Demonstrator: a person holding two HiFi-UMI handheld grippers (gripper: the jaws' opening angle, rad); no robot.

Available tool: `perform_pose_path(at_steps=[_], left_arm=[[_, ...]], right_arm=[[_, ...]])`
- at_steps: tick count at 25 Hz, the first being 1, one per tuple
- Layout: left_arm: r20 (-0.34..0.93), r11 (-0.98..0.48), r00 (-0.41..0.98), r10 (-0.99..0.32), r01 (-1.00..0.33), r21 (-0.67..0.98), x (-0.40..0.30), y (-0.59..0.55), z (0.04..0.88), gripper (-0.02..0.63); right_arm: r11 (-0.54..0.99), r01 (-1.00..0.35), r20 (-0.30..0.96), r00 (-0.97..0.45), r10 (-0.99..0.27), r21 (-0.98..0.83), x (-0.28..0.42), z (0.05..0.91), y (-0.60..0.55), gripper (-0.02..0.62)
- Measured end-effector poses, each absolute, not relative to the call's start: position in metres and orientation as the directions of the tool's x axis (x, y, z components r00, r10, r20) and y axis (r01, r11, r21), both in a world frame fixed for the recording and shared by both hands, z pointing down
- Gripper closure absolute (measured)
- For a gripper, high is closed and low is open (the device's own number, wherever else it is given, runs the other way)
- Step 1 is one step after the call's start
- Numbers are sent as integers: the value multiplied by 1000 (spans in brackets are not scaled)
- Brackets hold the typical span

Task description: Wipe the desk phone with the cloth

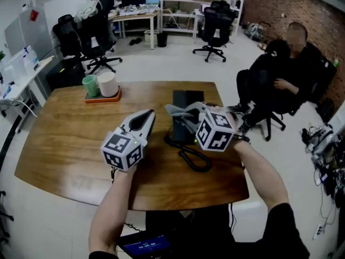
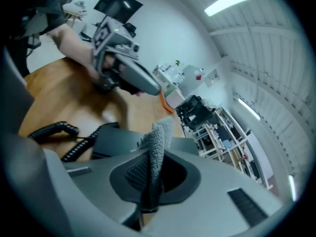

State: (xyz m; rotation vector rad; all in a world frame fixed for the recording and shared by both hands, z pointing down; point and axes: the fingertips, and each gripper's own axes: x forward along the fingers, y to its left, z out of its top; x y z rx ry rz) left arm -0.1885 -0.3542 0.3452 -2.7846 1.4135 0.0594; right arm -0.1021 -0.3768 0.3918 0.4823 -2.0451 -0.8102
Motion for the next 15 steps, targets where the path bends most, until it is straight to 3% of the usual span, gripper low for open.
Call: perform_pose_path(at_steps=[4,6,10,13,15], left_arm=[[-46,-571,570,-820,-821,3,-192,-354,347,615],[-51,-591,590,-806,-806,6,-173,-356,347,614],[-42,-581,580,-813,-814,6,-193,-353,347,614],[-43,-590,589,-807,-807,8,-191,-356,349,615],[-45,-589,588,-808,-808,9,-191,-355,350,614]], right_arm=[[720,203,686,-548,-479,664,-101,420,-320,571],[733,241,721,-524,-453,636,-80,419,-312,571],[706,-22,560,-591,-581,708,-98,363,-377,571],[631,-252,435,-539,-721,734,-84,330,-441,571],[616,-313,422,-506,-752,723,-79,328,-468,571]])
